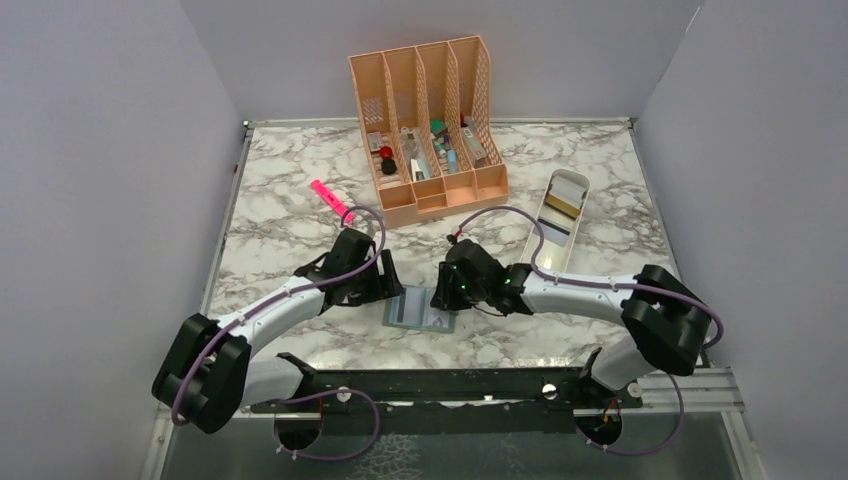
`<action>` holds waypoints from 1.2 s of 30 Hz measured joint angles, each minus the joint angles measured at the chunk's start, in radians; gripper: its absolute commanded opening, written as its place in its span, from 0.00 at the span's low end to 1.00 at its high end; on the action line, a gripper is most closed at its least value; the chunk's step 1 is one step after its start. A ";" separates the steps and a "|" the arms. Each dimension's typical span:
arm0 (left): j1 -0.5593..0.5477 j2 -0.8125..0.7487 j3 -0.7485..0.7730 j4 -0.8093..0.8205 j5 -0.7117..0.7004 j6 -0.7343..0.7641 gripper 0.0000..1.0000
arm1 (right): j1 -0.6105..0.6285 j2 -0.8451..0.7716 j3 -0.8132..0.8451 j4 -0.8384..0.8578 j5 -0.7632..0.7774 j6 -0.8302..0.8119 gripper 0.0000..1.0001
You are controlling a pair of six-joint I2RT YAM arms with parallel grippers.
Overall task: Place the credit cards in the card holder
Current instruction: Turn over the card slot in the card holder.
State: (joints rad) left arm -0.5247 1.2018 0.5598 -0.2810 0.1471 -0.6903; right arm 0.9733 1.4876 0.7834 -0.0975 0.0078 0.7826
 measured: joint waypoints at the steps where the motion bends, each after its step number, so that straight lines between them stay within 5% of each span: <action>1: 0.000 0.002 -0.007 0.005 0.006 0.000 0.77 | 0.000 0.016 0.004 -0.005 0.010 -0.006 0.29; 23: 0.002 -0.010 -0.039 0.080 0.125 0.000 0.76 | -0.005 0.083 -0.089 0.170 0.059 -0.005 0.28; 36: 0.010 -0.047 -0.132 0.174 0.188 -0.042 0.47 | -0.011 0.082 -0.109 0.217 0.058 0.005 0.28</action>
State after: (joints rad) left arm -0.5148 1.1545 0.4274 -0.1066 0.3351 -0.7326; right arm 0.9627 1.5700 0.6739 0.1200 0.0662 0.7879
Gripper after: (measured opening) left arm 0.525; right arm 0.277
